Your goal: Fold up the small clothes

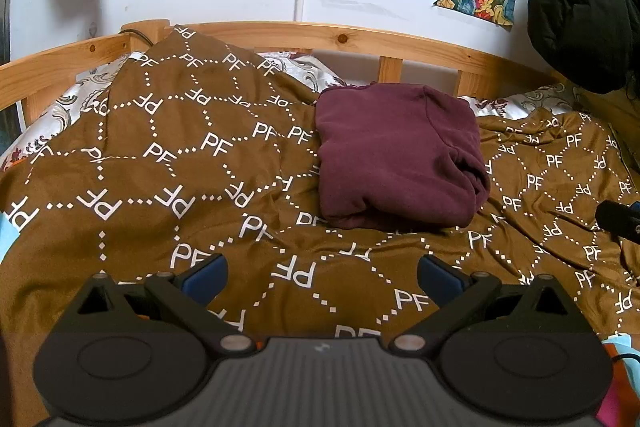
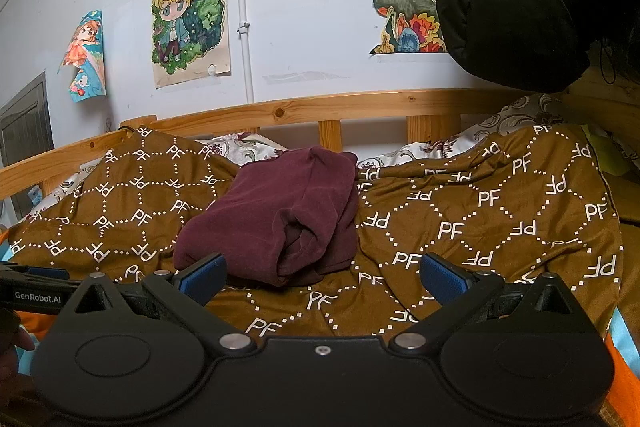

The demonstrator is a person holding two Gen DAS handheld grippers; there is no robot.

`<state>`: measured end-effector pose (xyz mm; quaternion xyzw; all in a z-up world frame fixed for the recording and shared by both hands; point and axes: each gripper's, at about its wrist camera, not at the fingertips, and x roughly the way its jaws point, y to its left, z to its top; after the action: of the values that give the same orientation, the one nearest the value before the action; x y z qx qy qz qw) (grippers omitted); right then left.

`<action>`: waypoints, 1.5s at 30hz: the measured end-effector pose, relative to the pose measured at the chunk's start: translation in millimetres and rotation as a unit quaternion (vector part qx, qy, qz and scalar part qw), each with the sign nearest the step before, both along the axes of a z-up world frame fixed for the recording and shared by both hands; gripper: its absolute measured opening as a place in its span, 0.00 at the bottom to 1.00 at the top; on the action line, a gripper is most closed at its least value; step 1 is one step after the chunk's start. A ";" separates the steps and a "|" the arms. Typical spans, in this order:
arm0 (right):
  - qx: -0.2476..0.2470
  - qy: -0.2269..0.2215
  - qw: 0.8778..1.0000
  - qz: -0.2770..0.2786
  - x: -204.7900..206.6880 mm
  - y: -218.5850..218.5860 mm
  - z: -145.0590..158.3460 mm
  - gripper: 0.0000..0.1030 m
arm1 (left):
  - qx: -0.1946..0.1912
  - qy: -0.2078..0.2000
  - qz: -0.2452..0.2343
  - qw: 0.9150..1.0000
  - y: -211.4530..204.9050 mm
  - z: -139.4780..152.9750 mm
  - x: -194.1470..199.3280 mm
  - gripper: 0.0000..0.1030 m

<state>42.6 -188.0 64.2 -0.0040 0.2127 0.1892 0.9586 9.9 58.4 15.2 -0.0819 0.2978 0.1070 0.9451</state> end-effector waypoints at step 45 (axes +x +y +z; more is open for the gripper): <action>0.000 0.006 1.000 -0.003 1.2 -0.3 -3.8 0.99 | 0.017 0.008 -0.007 1.000 0.1 -0.1 -0.5 0.99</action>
<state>43.8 -188.3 60.4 -0.0024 0.2187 0.1865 0.9578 9.4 58.5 15.1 -0.0628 0.3040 0.1060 0.9447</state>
